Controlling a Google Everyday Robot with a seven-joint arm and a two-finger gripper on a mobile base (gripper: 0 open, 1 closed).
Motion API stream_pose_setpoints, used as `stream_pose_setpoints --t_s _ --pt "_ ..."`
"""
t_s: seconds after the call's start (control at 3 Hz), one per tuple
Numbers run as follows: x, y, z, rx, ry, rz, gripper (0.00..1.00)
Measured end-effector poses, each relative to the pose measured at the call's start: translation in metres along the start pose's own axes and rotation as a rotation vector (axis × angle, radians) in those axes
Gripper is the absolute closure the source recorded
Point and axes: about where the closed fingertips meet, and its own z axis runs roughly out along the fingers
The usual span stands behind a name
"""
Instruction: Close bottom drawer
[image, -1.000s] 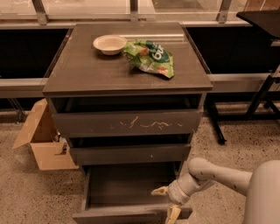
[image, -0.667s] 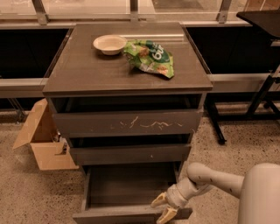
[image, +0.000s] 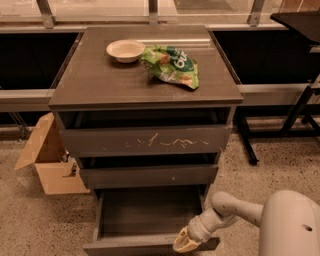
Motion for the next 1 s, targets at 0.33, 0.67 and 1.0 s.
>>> stream_pose_setpoints --t_s 0.33,0.67,1.0 --pt "0.004 -0.002 0.003 -0.001 -0.006 0.005 1.00" --pt "0.004 -0.002 0.004 -0.002 -0.005 0.006 1.00" --pt "0.015 -0.003 0.022 -0.011 0.042 -0.001 1.00"
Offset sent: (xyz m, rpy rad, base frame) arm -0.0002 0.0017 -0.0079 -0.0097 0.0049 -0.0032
